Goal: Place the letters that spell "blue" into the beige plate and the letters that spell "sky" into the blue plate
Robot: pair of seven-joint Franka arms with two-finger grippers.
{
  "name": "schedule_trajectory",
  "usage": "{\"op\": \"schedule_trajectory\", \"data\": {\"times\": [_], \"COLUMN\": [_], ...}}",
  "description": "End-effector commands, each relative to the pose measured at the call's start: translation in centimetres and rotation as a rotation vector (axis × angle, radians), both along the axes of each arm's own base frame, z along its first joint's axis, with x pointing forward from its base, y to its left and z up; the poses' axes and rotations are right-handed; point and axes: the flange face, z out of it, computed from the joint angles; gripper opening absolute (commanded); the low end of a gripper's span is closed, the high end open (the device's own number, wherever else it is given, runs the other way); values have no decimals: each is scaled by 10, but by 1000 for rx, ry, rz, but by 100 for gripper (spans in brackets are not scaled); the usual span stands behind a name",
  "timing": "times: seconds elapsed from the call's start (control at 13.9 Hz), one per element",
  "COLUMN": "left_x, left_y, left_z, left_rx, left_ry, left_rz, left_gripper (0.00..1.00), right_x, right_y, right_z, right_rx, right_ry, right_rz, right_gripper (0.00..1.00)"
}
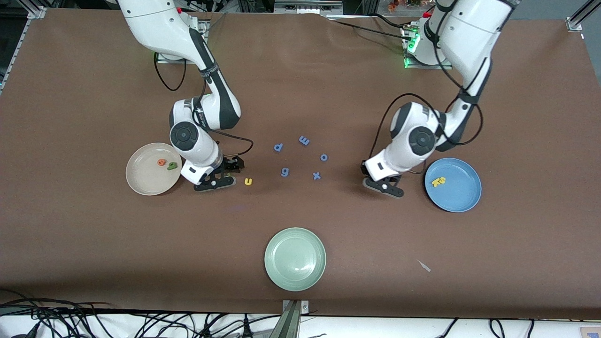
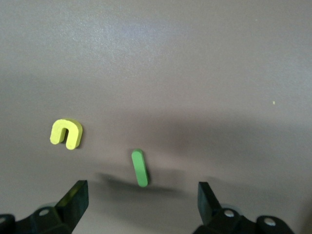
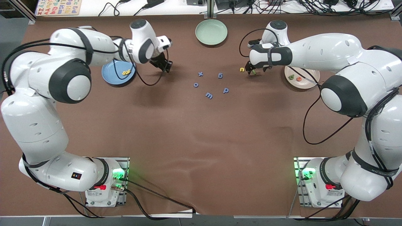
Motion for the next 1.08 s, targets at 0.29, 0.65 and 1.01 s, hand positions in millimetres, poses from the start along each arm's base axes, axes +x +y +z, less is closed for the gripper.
{"op": "schedule_trajectory", "data": {"times": [0.29, 0.65, 1.01], "left_x": [3, -1, -27], "left_y": [198, 275, 266], "left_z": [37, 42, 98], "left_rx": [-15, 10, 34], "left_ry": [49, 27, -43], "left_rz": [-276, -318, -321], "left_gripper": [7, 100, 100], "right_x": [2, 1, 13], "right_y": [11, 12, 6], "right_z": [-9, -9, 19], "right_rx": [-7, -6, 1], "right_ry": [2, 5, 36], "right_rz": [35, 35, 40], "right_gripper": [24, 0, 0]}}
